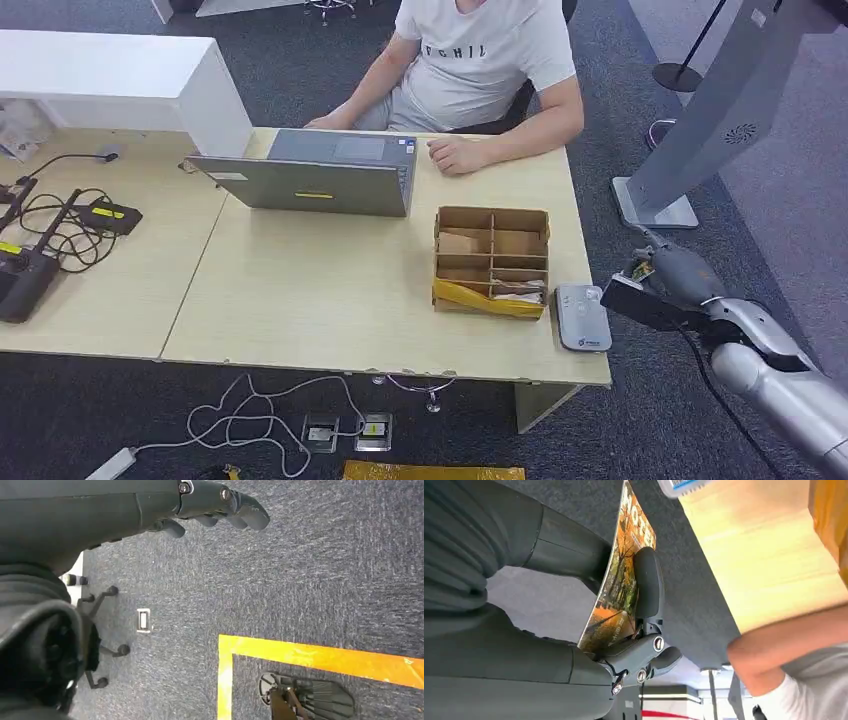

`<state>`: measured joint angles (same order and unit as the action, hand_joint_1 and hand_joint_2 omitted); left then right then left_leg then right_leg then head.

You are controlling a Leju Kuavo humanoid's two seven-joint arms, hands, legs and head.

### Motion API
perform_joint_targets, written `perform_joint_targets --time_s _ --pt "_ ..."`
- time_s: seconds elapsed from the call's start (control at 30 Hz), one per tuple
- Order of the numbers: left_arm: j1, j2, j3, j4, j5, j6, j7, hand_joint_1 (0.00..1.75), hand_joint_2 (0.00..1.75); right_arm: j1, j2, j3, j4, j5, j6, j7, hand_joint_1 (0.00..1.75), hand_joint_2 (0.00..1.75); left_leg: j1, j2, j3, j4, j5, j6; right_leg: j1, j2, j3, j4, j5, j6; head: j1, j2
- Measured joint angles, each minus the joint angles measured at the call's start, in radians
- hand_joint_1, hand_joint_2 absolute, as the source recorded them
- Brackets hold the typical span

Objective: Pass the card to the sensor for recognition and then transmit it.

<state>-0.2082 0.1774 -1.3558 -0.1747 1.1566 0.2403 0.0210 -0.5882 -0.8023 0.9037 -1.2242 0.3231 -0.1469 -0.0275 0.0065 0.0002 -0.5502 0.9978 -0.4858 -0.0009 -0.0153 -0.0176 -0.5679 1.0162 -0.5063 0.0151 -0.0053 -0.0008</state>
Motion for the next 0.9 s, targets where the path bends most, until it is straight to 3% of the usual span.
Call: perform_joint_targets --time_s 0.3,0.9 --pt "-0.001 -0.001 0.0 0.0 -0.003 0.01 0.01 0.0 0.0 0.053 -0.005 0.005 -0.019 -0.019 -0.005 0.005 1.75 1.75 0.0 0.0 0.0 0.0 0.0 0.0 0.0 0.0 0.0 0.0 0.0 0.0 0.0 0.0" --pt "-0.001 -0.001 0.0 0.0 -0.002 0.01 0.01 0.0 0.0 0.055 0.009 0.008 -0.016 -0.03 -0.006 -0.008 1.75 1.75 0.0 0.0 0.0 0.0 0.0 0.0 0.0 0.0 0.0 0.0 0.0 0.0 0.0 0.0"
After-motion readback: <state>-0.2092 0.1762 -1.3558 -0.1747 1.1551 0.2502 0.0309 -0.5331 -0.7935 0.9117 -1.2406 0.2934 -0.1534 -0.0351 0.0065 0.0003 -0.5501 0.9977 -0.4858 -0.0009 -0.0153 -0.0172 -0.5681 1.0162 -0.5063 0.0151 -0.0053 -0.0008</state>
